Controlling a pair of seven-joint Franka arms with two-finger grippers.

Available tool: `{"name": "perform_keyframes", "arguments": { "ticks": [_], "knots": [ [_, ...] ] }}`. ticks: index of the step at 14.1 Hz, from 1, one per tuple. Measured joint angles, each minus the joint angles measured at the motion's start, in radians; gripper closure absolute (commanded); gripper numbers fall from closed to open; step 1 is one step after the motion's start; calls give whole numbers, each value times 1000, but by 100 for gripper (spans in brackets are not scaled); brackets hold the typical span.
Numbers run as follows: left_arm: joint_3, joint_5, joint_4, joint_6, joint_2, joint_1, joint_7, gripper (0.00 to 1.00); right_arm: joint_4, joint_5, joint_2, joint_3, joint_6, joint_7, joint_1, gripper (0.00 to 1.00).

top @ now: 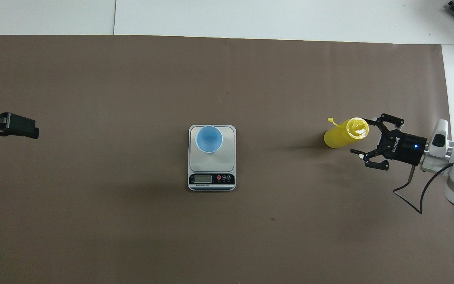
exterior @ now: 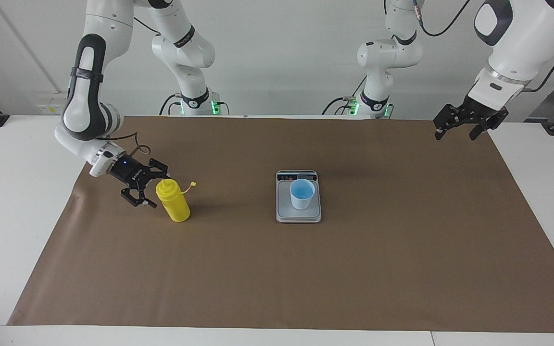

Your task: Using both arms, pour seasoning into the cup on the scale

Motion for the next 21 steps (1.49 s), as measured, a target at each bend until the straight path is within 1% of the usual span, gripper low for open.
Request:
{"name": "perform_keyframes", "arguments": {
  "ticks": [2, 4, 9, 11, 15, 18, 21],
  "knots": [
    [0, 0, 0, 0, 0, 0, 0, 0, 2, -159, -31, -1, 0, 89, -19, 0],
    [0, 0, 0, 0, 0, 0, 0, 0, 14, -285, -72, -2, 0, 210, -22, 0],
    [0, 0, 0, 0, 0, 0, 0, 0, 67, -551, -180, 8, 0, 607, -4, 0],
    [0, 0, 0, 0, 0, 0, 0, 0, 80, -637, -216, 13, 0, 789, 35, 0],
    [0, 0, 0, 0, 0, 0, 0, 0, 133, -791, -270, 20, -25, 1244, 146, 0],
    [0, 0, 0, 0, 0, 0, 0, 0, 207, -911, -279, 22, -73, 1553, 211, 0],
    [0, 0, 0, 0, 0, 0, 0, 0, 283, -1021, -277, 23, -119, 1802, 270, 0]
  ]
}}
